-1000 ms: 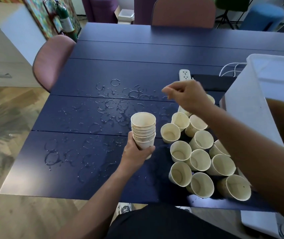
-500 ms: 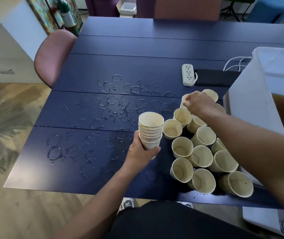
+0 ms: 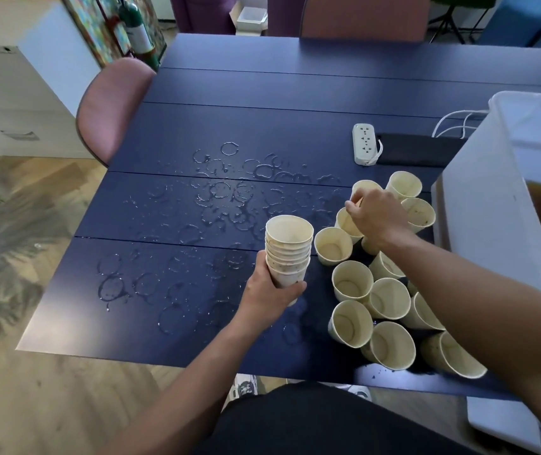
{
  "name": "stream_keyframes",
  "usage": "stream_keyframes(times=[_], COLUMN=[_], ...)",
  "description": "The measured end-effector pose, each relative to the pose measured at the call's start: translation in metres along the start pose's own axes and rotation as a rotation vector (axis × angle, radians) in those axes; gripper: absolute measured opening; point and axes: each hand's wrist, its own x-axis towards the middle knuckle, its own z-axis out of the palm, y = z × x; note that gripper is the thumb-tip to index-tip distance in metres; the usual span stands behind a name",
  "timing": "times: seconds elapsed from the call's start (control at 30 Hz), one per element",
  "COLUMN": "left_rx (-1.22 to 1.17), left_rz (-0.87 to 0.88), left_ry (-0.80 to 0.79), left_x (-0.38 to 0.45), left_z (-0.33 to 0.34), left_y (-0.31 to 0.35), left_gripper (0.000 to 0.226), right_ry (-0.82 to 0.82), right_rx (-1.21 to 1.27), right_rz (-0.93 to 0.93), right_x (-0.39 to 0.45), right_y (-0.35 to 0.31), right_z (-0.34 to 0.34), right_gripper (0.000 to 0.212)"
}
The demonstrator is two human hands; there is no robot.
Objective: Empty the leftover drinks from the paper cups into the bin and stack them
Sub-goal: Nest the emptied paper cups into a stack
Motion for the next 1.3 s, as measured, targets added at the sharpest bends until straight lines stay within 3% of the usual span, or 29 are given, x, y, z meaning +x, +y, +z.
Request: stream_keyframes(times=[0.23,0.5,0.6,0.67,0.77,1.0,1.17,1.3], left_rx=[0.01,0.013,0.02,0.02,0.019,0.019,0.014,0.03], left_rz=[0.001,0.002,-0.002,-0.005,-0.004,-0.003,-0.002,-0.014], left_ry=[-0.009,0.001,-0.003,-0.005,-0.003,0.009,-0.01,-0.021], left_x=[-0.001,-0.003,-0.005,-0.006,-0.007,-0.006,-0.002,0.001], left_z=[0.0,-0.003,-0.003,-0.002,-0.003,-0.005,0.002,0.007], left_y=[0.0,-0.001,-0.002,-0.003,-0.003,-0.004,-0.002,-0.002], left_gripper=[0.059,0.06,0.059,0.059,0.06,0.058,0.058,0.057], right_ry=[-0.045,0.021,-0.099,-0.174,-0.161,0.057,0.316,0.317], right_rx=[-0.056,-0.025,-0.11,-0.158,-0.158,0.001,0.35,0.494], right_rz=[0.043,-0.013,0.059,0.093,0.091,-0.082,-0.296,-0.538], right_x=[0.012,0.009,0.017,0.02,0.018,0.012,-0.024,-0.057], right_y=[0.014,0.007,0.015,0.021,0.02,0.006,-0.046,-0.065], right_z=[0.002,-0.005,-0.003,0.0,-0.002,-0.026,-0.068,-0.085], right_gripper=[0.022,0.022,0.032,0.024,0.017,0.022,0.024,0.028])
